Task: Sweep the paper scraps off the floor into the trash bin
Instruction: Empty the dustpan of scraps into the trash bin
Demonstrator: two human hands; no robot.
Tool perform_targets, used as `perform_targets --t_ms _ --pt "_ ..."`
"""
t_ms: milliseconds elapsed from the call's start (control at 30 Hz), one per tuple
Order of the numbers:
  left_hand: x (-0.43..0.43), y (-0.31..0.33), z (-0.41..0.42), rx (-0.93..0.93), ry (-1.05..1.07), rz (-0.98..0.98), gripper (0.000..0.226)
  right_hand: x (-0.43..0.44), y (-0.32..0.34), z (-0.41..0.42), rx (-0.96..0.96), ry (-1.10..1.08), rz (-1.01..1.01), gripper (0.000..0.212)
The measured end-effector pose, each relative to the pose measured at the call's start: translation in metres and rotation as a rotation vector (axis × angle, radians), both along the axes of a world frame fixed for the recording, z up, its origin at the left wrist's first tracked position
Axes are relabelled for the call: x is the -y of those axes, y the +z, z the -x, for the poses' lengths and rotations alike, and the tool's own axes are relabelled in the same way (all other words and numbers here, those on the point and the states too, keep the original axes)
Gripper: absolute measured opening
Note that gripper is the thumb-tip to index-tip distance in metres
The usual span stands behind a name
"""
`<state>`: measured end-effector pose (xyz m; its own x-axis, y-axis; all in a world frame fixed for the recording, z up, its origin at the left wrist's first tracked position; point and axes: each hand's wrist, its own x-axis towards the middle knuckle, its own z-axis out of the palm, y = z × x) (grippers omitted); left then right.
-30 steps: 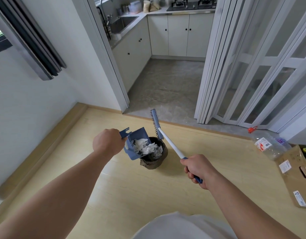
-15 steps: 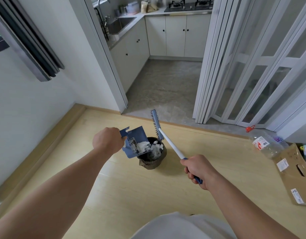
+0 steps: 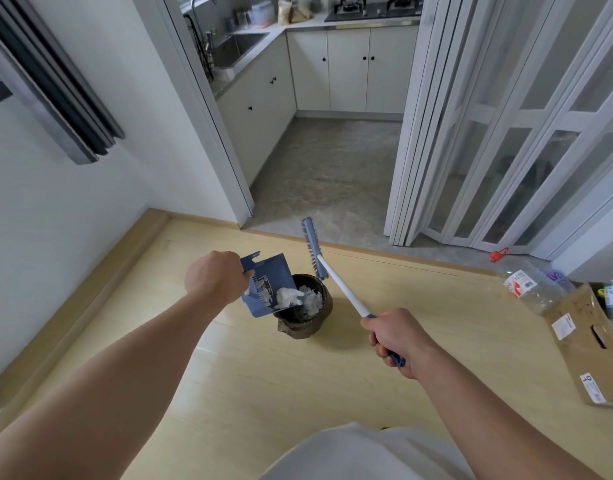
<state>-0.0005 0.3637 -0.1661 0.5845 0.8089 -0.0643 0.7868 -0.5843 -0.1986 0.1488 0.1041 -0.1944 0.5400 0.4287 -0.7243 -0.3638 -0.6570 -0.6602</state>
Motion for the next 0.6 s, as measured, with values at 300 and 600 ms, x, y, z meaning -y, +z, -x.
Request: perform_targets --t_ms 300,600 --pt "-0.0002 -0.0023 -0.0041 -0.059 -0.074 -0.034 0.033 0.001 -0.0007 0.0007 -0.017 -0.011 0.004 0.016" --pt "-0.0001 0.0013 -0.0067 -0.042 -0.033 -0.003 0.033 0.0009 -0.0008 -0.0023 -0.017 -0.009 0.009 0.014"
